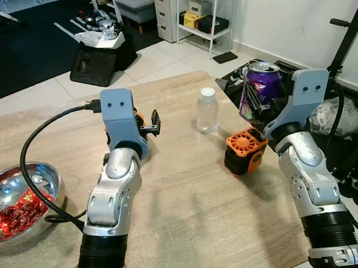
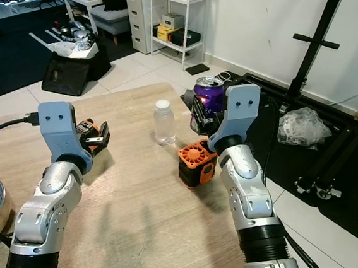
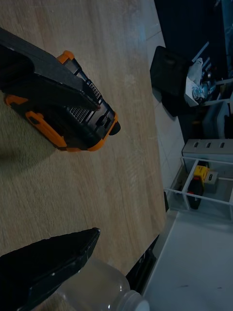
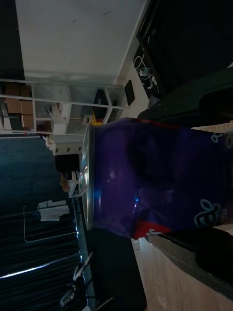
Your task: Restocking fridge
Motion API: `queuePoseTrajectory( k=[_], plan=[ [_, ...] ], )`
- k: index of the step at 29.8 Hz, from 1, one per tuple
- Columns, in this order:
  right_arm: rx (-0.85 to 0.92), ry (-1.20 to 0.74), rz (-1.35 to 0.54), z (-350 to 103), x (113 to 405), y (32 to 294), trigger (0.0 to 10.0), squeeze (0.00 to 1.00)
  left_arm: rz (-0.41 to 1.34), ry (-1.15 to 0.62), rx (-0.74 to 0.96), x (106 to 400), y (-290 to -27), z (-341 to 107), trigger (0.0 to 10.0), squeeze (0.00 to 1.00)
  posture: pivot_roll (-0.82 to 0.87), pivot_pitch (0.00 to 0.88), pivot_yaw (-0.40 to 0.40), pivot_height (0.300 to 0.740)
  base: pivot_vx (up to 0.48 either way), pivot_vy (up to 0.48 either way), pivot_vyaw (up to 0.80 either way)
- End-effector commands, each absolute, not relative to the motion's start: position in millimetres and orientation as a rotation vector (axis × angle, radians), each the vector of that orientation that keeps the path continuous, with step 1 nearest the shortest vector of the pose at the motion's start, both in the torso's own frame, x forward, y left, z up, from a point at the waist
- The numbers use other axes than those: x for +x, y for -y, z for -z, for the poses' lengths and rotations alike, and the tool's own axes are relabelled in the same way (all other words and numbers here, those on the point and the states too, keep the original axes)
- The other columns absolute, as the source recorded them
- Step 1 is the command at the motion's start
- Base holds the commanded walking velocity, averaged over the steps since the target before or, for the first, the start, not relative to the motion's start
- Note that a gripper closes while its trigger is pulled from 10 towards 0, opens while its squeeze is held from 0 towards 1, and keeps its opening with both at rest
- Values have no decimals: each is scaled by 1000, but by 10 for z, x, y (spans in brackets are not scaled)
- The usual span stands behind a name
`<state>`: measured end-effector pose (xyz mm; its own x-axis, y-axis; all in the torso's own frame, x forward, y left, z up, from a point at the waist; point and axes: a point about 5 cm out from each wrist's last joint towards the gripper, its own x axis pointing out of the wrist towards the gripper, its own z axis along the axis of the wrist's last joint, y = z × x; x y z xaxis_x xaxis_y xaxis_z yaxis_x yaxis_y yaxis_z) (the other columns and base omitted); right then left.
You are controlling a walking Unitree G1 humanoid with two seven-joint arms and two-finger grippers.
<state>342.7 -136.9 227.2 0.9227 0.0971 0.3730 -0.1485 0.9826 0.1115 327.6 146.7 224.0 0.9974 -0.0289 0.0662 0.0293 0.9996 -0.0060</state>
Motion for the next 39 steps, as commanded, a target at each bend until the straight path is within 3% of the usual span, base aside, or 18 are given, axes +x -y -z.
queuePoseTrajectory(
  k=[1, 20, 39],
  plan=[
    [149, 336, -115, -2183, 3429, 1399, 10000, 0, 14, 59, -1, 3293, -1467, -2222, 10000, 0, -9, 102, -41, 740, 0, 0, 0],
    [145, 330, -119, -2168, 3440, 1407, 10000, 0, 10, 67, 4, 3287, -1475, -2240, 10000, 0, -3, 99, -44, 740, 0, 0, 0],
    [141, 326, -121, -2157, 3444, 1409, 10000, 0, 12, 73, -4, 3289, -1486, -2253, 10000, 0, -4, 93, -44, 740, -359, 0, 0]
  ],
)
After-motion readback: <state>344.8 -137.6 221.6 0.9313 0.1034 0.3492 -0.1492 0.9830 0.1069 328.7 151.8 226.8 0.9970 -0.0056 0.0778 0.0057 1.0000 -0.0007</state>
